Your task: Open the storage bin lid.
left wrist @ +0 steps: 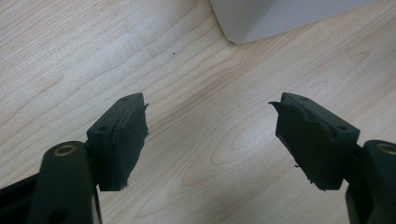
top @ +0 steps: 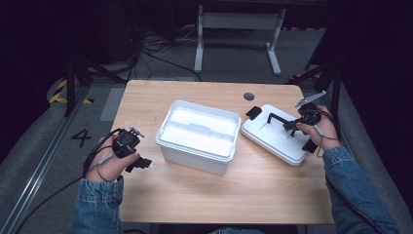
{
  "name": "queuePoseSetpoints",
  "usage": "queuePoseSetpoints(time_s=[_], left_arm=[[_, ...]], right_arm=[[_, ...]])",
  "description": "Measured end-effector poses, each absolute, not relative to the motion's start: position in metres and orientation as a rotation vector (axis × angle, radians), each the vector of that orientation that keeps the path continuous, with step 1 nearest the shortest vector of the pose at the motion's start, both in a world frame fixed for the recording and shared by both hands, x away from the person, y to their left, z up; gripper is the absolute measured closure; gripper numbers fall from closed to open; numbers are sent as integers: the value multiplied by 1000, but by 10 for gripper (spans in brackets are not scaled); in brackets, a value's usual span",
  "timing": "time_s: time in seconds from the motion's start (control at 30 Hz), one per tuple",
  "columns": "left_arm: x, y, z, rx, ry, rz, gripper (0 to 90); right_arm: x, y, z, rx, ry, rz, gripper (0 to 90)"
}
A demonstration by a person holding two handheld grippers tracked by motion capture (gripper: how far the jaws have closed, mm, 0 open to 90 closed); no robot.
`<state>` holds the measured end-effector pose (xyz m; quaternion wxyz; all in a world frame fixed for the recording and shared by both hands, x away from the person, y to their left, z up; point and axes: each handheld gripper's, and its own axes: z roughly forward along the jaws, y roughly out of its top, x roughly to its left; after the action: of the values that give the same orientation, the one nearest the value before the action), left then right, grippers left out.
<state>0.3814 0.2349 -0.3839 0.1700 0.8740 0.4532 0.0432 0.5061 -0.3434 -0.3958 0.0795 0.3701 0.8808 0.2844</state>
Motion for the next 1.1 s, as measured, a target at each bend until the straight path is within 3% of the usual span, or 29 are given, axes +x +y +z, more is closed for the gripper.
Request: queuePoseSetpoints(time_s=[0.83,1.1], left_arm=[[382,235,-385,2483,1286,123,257],[382,235,-385,2483,1283,123,256]], right_arm=[[511,-358,-426,1264,2640,908,830],[513,-360,-425,1271,2587,941,595]])
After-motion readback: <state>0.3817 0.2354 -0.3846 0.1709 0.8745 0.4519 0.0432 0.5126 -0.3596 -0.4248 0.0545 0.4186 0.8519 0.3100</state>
